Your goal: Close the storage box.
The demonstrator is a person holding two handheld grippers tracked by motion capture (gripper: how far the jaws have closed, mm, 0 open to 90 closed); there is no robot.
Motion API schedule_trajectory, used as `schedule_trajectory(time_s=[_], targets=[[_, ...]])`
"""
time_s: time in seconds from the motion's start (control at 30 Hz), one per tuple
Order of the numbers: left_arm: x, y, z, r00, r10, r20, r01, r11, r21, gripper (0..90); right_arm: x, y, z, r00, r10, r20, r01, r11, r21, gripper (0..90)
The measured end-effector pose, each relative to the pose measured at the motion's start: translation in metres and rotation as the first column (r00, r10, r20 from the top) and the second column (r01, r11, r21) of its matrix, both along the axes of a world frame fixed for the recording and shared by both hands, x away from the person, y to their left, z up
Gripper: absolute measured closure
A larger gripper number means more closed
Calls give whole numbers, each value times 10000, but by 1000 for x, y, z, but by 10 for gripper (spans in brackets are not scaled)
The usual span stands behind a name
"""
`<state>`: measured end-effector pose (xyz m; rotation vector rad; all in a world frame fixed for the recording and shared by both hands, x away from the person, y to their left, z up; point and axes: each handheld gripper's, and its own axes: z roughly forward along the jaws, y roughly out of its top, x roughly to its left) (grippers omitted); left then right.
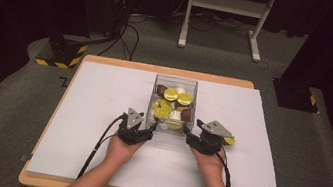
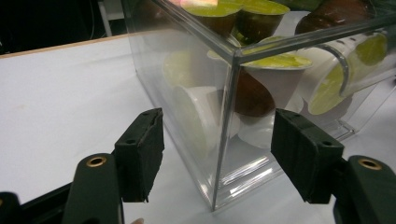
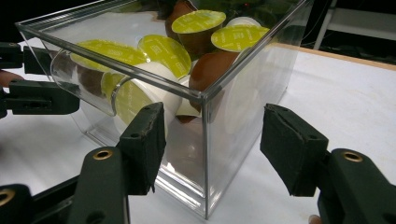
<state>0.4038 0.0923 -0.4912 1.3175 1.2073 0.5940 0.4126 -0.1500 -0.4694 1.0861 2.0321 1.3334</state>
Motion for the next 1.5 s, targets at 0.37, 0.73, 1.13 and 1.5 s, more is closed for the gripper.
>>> schedule_trajectory(time_s=[0.37,0.73,1.13,1.5], targets=[[6,0,-3,9997,242,-22,-242,9997,-18,370,7,2,0,9996,-283,-17,283,9996,1,402],[11,1,-6,9988,454,-161,-455,9989,-53,380,11,1,-1,9991,-407,-69,407,9992,-18,403],[7,6,-6,9984,257,-496,-261,9996,-64,370,9,-2,1,9999,-119,-57,119,9999,-42,411],[-10,17,-6,9980,-113,-625,111,9999,-44,361,-11,-11,8,9998,98,195,-94,9998,-191,417]])
